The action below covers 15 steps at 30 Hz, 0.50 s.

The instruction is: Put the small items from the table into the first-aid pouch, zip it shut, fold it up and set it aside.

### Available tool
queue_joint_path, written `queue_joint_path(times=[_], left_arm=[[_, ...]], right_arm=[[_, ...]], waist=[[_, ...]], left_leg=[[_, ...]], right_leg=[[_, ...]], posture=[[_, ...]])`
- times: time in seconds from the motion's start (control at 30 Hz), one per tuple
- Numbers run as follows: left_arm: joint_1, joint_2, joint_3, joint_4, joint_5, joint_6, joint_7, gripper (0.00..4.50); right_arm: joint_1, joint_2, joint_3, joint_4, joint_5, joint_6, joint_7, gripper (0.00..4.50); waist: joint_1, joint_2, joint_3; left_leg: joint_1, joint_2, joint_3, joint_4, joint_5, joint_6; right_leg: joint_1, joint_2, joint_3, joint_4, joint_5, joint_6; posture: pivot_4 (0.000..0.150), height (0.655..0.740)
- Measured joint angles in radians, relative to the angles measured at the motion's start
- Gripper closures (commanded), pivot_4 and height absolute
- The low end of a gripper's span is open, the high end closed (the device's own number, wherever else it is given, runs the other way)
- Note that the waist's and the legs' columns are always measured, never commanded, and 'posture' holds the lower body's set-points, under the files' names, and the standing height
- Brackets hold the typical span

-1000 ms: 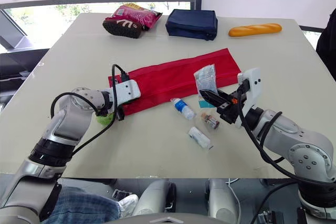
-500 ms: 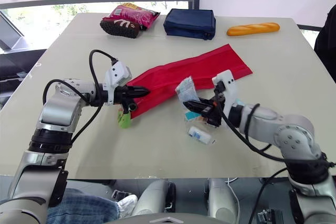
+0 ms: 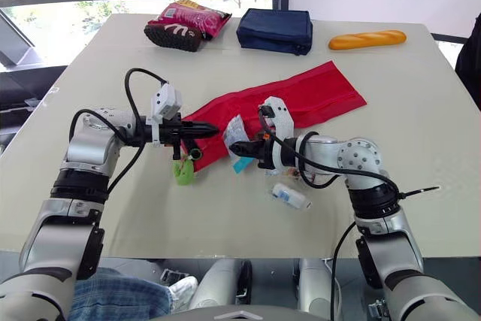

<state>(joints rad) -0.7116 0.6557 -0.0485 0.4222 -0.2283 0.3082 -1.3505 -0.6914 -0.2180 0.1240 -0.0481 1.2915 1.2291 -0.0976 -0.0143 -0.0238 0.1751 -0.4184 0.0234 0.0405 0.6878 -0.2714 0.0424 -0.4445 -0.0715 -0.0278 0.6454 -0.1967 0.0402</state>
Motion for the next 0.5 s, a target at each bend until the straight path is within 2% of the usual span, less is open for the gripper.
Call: queue_joint_path(times=[0.17, 0.5], left_arm=[[0.001, -0.019, 0.0, 0.0, -0.005, -0.029, -0.007, 4.41], [0.051, -0.024, 0.02, -0.097, -0.044, -0.004, 0.024, 4.41]], right_arm=[[-0.002, 0.089, -0.016, 0.065, -0.035, 0.02, -0.022, 4.41], [-0.023, 0.253, -0.163, 0.222, -0.055, 0.004, -0.072, 4.41]], waist=[[-0.001, 0.0, 0.0], [-0.005, 0.0, 0.0]], left_leg=[[0.0, 0.0, -0.001, 0.0, 0.0, 0.0], [0.0, 0.001, -0.002, 0.0, 0.0, 0.0]], right_leg=[[0.0, 0.001, 0.0, 0.001, 0.0, 0.0], [0.0, 0.001, 0.0, 0.002, 0.0, 0.0]], posture=[[0.15, 0.7164], [0.15, 0.7164]])
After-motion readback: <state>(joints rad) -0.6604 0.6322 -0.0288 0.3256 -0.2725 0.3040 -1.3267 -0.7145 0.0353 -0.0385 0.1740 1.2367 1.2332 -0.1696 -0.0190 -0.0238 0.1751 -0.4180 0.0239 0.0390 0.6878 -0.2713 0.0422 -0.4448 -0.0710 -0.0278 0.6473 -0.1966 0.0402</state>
